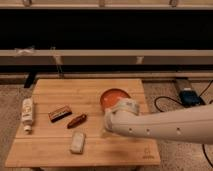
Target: Place the ceramic cup in the ceramic bowl
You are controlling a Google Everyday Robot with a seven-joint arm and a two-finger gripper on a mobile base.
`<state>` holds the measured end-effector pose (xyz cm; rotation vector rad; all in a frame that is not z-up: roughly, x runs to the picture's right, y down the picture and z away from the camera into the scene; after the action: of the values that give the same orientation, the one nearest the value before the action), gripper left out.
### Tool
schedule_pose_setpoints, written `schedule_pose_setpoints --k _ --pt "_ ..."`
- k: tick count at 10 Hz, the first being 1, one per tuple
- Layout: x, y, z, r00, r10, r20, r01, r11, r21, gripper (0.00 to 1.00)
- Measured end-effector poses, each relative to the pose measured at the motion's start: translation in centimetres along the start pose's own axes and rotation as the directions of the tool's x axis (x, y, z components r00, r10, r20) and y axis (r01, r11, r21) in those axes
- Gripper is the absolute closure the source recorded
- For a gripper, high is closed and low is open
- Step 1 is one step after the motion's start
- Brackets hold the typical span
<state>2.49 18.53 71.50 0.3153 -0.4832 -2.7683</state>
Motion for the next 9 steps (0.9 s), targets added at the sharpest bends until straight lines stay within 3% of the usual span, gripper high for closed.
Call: schedule_pose_setpoints --k 2,4,7,9 --pt "-4.1 -0.8 -1.4 0.996 0.074 0.040 -0.074 0.997 -0.005 0.20" --pt "-8.7 -1.2 -2.6 0.982 0.155 0.105 -0.155 0.988 -0.010 0.20" --pt "-11.7 -0.5 -2.5 0.961 0.217 0.171 -0.218 0.976 -0.011 0.20" --pt "-12.1 0.8 -1.4 0.958 0.212 0.195 -0.216 0.976 -0.001 0.20"
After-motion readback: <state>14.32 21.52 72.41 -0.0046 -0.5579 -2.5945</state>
